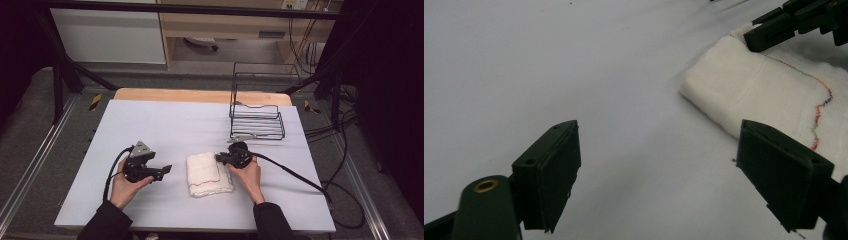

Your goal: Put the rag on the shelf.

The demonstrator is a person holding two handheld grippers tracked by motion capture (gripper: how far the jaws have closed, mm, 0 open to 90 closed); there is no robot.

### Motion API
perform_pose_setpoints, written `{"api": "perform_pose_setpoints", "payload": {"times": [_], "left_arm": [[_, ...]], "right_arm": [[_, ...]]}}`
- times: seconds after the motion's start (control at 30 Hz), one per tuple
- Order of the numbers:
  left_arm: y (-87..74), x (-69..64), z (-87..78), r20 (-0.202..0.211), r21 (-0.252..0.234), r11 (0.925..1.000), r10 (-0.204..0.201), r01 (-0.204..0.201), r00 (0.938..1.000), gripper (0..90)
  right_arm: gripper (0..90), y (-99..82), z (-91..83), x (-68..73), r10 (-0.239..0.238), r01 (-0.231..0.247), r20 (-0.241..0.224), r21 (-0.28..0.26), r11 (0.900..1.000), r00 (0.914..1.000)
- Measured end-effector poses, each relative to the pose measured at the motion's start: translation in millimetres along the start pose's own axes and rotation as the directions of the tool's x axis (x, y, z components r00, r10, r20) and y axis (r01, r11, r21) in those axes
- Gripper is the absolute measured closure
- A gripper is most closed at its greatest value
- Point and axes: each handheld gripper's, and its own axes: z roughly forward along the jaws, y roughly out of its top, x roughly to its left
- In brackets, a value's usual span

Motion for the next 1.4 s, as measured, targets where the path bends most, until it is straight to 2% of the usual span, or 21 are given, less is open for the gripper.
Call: {"api": "perform_pose_setpoints", "payload": {"times": [0.13,0.27,0.37,0.47,0.77,1.0,1.17,1.4], "left_arm": [[9.9,-5.1,13.7,0.003,0.015,0.9999,-0.006,0.006,1.0,20.9],[19.1,-7.7,28.6,0.02,0.016,0.9985,-0.053,0.053,0.9984,27.0],[23.3,-10.6,40.3,0.002,0.037,0.9984,-0.042,0.042,0.9991,30.2],[24.2,-13.0,50.4,0.003,0.06,0.9969,-0.051,0.051,0.9987,34.2],[22.9,-19.7,75.8,-0.006,0.086,0.9932,-0.079,0.079,0.9969,49.0],[21.4,-20.7,79.9,0.017,0.102,0.9897,-0.103,0.1,0.9946,58.2],[22.1,-24.8,82.2,0.031,0.106,0.9883,-0.113,0.11,0.9931,68.1],[24.6,-28.3,85.1,0.034,0.117,0.9864,-0.12,0.115,0.9922,75.7]], "right_arm": [[78.5,-1.6,0.1,1.4,-0.018,0.018,0.009,-0.007,0.9998,0.9998],[78.5,-2.3,0.5,1.9,-0.026,0.026,0.016,-0.013,0.9996,0.9995],[78.4,-2.3,0.4,1.7,-0.025,0.025,0.013,-0.011,0.9996,0.9996],[78.3,-2.4,0.5,1.8,-0.027,0.027,0.013,-0.012,0.9996,0.9995],[78.1,-3.2,0.5,2.3,-0.036,0.036,0.017,-0.014,0.9993,0.9992],[77.6,-4.5,0.7,2.9,-0.054,0.055,0.024,-0.025,0.9982,0.9983],[77.5,-4.1,0.3,2.9,-0.047,0.047,0.022,-0.019,0.9987,0.9987],[76.4,-2.7,0.6,1.4,-0.038,0.038,0.017,-0.011,0.9992,0.9991]]}}
